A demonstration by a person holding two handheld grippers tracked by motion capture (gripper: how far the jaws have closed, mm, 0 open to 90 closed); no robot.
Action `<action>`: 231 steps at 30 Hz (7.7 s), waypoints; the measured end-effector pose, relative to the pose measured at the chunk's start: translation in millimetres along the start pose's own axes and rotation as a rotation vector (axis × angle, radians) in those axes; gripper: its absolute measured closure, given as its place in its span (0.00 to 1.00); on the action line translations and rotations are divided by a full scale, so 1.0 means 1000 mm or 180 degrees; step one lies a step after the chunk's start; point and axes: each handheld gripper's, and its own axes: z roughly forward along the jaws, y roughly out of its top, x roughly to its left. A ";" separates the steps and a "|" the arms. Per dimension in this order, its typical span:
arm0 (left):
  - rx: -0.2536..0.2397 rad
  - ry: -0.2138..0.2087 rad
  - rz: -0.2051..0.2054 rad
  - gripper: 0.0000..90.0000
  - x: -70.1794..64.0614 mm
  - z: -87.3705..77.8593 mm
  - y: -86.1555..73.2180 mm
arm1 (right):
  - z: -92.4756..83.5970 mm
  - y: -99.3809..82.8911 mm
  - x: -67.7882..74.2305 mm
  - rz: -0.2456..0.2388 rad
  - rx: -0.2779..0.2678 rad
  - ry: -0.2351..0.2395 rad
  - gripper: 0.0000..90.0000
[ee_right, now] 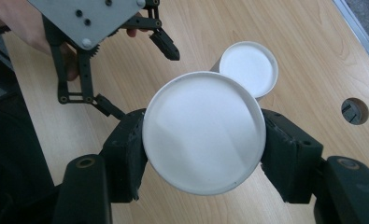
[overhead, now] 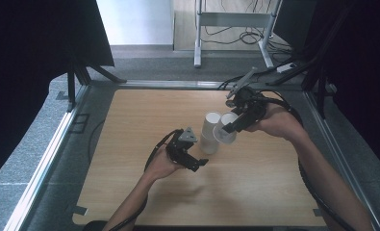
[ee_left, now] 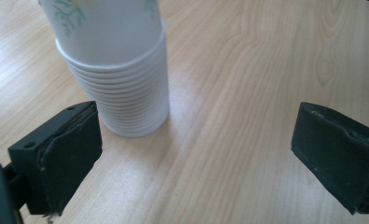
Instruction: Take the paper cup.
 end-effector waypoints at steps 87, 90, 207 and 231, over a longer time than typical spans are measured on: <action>-0.0271 -0.0620 0.0531 0.09 -0.058 0.011 -0.046 | 0.097 -0.128 0.067 -0.0447 -0.1342 0.0709 0.41; -0.0259 -0.0628 0.0537 0.11 -0.058 0.012 -0.047 | 0.098 -0.129 0.069 -0.0464 -0.1393 0.0744 0.41; 0.0972 -0.0322 0.1232 0.20 -0.063 -0.012 0.014 | 0.114 -0.110 0.081 -0.0696 -0.0113 0.0513 0.41; -0.0164 -0.0812 0.0680 0.15 -0.043 -0.038 0.007 | 0.096 -0.143 0.074 -0.0702 -0.1061 0.0567 0.41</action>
